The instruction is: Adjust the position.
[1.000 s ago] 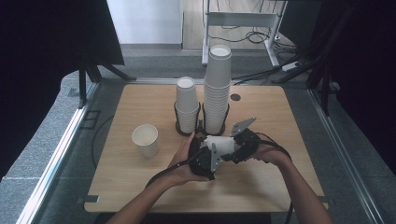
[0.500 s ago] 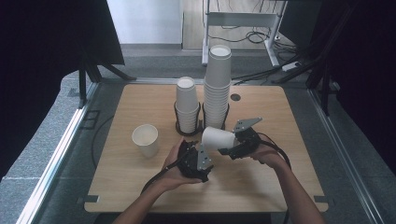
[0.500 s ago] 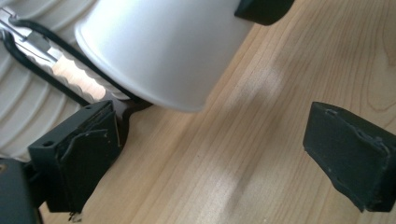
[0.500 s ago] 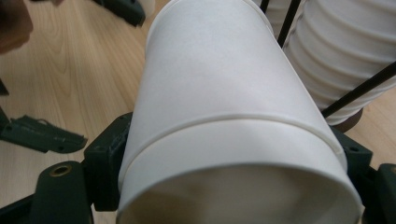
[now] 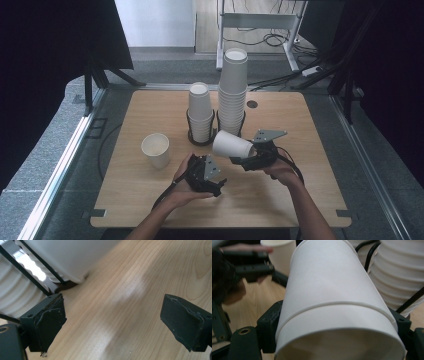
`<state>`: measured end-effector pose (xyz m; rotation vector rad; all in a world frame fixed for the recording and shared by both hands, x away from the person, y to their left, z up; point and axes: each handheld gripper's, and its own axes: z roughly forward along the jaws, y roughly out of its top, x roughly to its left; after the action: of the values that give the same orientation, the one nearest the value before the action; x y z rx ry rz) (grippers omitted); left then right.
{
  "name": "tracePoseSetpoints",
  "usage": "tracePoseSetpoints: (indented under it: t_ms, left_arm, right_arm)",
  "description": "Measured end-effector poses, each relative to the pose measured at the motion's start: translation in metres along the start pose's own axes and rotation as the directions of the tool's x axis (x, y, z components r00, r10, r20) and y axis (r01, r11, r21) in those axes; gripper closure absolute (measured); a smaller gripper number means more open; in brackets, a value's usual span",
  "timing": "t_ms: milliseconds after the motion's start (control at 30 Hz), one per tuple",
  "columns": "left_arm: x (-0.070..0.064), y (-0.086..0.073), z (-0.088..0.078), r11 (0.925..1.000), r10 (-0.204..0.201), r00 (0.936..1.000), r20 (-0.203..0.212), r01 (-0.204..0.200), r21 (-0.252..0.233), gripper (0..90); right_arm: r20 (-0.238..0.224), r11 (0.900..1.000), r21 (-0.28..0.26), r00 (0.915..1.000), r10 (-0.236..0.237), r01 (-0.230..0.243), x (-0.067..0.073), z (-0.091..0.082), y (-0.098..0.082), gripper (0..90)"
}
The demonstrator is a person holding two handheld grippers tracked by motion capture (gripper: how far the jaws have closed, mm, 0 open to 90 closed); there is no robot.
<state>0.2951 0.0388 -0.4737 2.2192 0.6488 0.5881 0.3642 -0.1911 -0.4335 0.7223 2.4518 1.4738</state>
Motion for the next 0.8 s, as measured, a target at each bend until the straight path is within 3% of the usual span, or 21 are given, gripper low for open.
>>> tracePoseSetpoints:
  t_ms: [300, 800]
  left_arm:
    - [0.008, -0.007, 0.001, 0.9945, -0.104, 0.9938, 0.040, 0.104, 0.002, 7.0]
    - [0.012, -0.013, 0.004, 0.9839, -0.179, 0.9829, 0.045, 0.178, 0.012, 7.2]
  right_arm:
    - [0.026, 0.992, -0.110, 0.9976, 0.064, -0.061, 0.006, 0.004, -0.017, 20.6]
    - [0.044, 0.962, -0.252, 0.9915, 0.122, -0.107, 0.017, 0.003, -0.036, 20.6]
